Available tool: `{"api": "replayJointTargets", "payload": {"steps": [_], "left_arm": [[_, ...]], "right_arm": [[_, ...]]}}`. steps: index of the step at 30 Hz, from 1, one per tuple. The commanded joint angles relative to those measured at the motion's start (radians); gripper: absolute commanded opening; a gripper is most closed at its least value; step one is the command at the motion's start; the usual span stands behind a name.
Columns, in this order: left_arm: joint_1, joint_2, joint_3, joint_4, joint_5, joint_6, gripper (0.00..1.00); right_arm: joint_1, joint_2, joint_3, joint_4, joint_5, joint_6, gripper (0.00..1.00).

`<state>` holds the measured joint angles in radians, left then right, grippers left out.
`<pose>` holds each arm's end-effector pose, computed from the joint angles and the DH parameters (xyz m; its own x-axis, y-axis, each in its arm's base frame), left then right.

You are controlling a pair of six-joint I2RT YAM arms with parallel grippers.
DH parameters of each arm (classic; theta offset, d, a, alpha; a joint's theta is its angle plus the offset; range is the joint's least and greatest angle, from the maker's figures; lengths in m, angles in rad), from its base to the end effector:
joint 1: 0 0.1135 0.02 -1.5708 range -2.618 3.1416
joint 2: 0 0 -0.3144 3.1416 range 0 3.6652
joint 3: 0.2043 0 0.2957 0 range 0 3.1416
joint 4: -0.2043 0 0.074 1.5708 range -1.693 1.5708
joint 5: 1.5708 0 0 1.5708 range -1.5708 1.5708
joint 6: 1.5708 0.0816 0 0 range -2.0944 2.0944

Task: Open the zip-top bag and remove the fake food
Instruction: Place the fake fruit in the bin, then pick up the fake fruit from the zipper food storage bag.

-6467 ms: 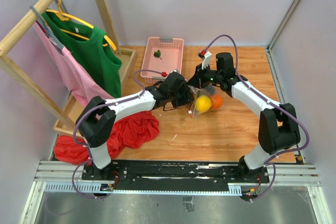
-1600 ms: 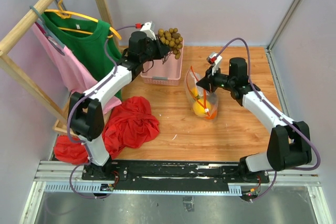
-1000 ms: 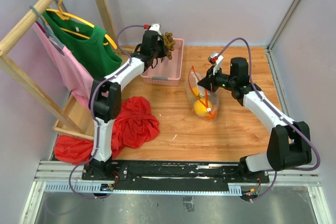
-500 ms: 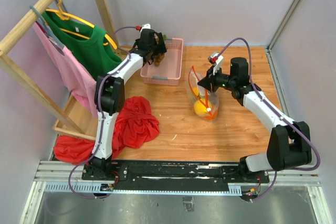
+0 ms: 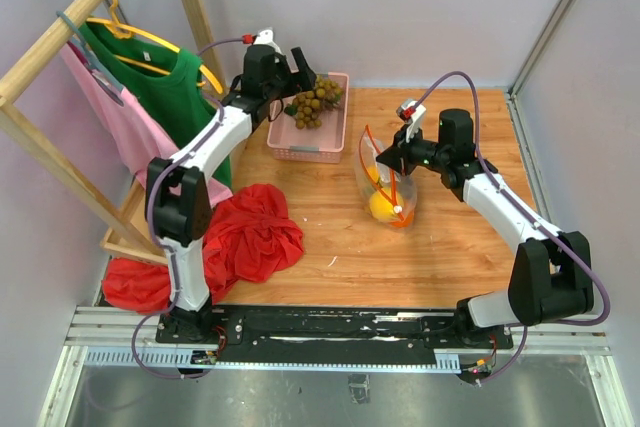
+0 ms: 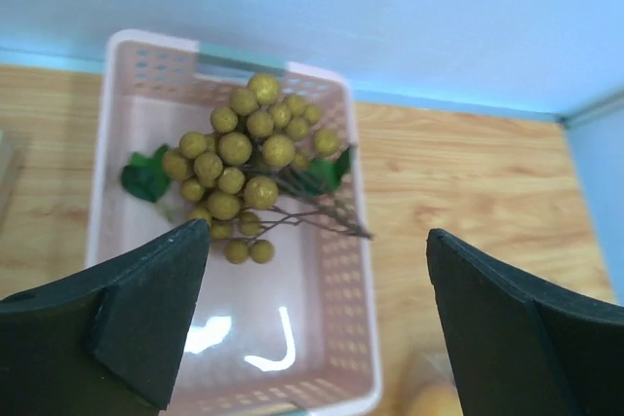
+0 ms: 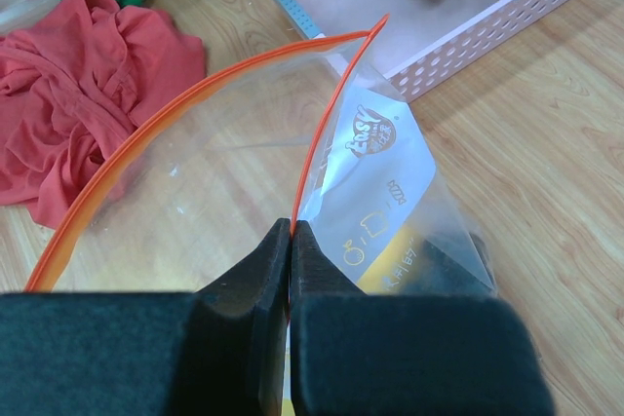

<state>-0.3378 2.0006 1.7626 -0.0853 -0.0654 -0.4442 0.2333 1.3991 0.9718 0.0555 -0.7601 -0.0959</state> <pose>0.5621 -0.1918 0.3400 -0.3876 -0.3183 -0.8651 0.1170 0.9139 -0.3887 0.3554 0.1422 0.3095 -0.2760 -0.1369 -0.9514 -0.8223 0.5461 0.1599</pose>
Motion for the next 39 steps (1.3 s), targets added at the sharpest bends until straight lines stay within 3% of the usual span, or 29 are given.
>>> {"api": "replayJointTargets", "payload": {"steps": [1,7,12,19,27,39], "left_arm": [[-0.009,-0.134,-0.118,0.142,0.191,-0.042,0.95],[-0.057,-0.226,-0.212,0.168,0.292,-0.093,0.85],[-0.113,-0.307,-0.296,0.172,0.298,-0.153,0.76],[-0.153,-0.465,-0.435,0.195,0.306,-0.234,0.5],[-0.193,-0.57,-0.521,0.296,0.403,-0.315,0.47],[-0.325,-0.451,-0.453,0.304,0.477,-0.289,0.4]], "right_arm": [[-0.015,-0.015,0.033,0.017,-0.024,0.019,0.01],[-0.016,-0.012,0.046,-0.009,-0.025,0.015,0.01],[-0.016,-0.011,0.049,-0.011,-0.022,0.015,0.01],[-0.017,-0.002,0.061,-0.012,-0.034,0.023,0.01],[-0.013,0.007,0.075,-0.005,-0.052,0.048,0.01],[0.0,0.003,0.066,0.038,-0.061,0.108,0.01]]}}
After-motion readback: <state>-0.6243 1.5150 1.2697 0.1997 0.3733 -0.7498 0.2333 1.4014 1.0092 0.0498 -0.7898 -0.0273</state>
